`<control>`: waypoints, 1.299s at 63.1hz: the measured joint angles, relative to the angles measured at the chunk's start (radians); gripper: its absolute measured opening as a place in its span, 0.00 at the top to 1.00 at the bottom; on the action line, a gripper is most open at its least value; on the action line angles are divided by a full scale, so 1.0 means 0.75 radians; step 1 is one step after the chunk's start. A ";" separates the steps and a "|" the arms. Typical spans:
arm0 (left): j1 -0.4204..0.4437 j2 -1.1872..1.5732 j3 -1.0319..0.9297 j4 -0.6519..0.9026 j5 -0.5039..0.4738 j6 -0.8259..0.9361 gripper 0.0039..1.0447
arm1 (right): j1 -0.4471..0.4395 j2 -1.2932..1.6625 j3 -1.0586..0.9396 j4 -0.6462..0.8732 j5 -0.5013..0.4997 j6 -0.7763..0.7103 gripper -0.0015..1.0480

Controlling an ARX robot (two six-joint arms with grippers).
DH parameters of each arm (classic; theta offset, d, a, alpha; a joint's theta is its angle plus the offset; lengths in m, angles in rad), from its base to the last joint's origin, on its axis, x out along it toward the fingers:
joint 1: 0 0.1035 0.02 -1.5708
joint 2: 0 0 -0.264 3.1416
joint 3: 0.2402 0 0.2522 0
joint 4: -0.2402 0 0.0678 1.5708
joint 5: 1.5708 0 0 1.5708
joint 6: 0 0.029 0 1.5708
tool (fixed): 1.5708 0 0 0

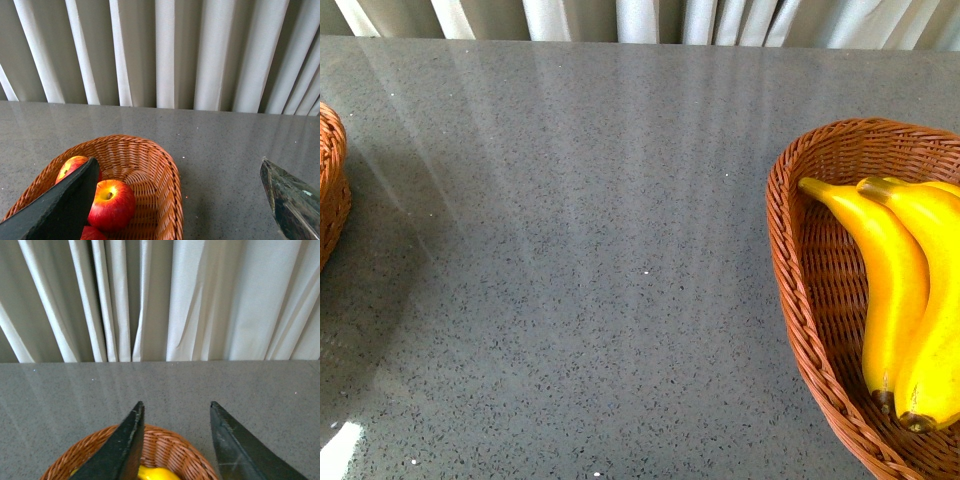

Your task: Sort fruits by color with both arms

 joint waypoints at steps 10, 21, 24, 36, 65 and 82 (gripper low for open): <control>0.000 0.000 0.000 0.000 0.000 0.000 0.09 | -0.001 -0.105 -0.087 -0.040 -0.005 -0.001 0.96; 0.000 0.000 0.000 0.000 0.000 0.000 0.09 | -0.001 -0.248 -0.155 -0.113 -0.005 -0.005 0.98; 0.000 0.000 0.000 0.000 0.000 0.000 0.09 | -0.001 -0.304 -0.177 -0.148 -0.005 -0.005 0.98; 0.000 0.000 0.000 0.000 -0.001 0.000 0.09 | -0.001 -0.466 -0.261 -0.208 -0.008 -0.005 0.98; 0.000 0.000 0.000 0.000 0.000 0.000 0.09 | -0.002 -0.815 -0.262 -0.534 -0.005 -0.005 0.98; 0.000 0.000 0.000 0.000 0.000 0.000 0.09 | -0.002 -0.954 -0.262 -0.672 -0.005 -0.005 0.98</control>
